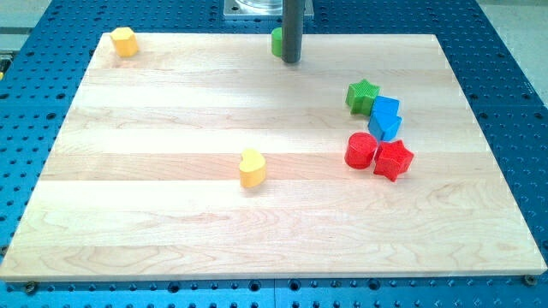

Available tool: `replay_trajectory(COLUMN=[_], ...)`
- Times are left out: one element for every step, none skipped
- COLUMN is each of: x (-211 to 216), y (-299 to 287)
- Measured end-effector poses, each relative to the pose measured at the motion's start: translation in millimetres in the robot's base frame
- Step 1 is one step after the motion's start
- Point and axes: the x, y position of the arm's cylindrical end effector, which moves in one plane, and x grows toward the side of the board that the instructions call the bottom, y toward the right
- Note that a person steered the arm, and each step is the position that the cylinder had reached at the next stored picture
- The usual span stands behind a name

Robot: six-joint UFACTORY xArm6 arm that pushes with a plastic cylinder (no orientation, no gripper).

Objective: Place the cube right to the green star

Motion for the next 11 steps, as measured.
replay_trajectory(x=[0, 12, 12, 17, 66, 113, 129, 140, 153, 161, 172], y=[2, 13, 13, 0, -20, -23, 23, 59, 99, 132, 132])
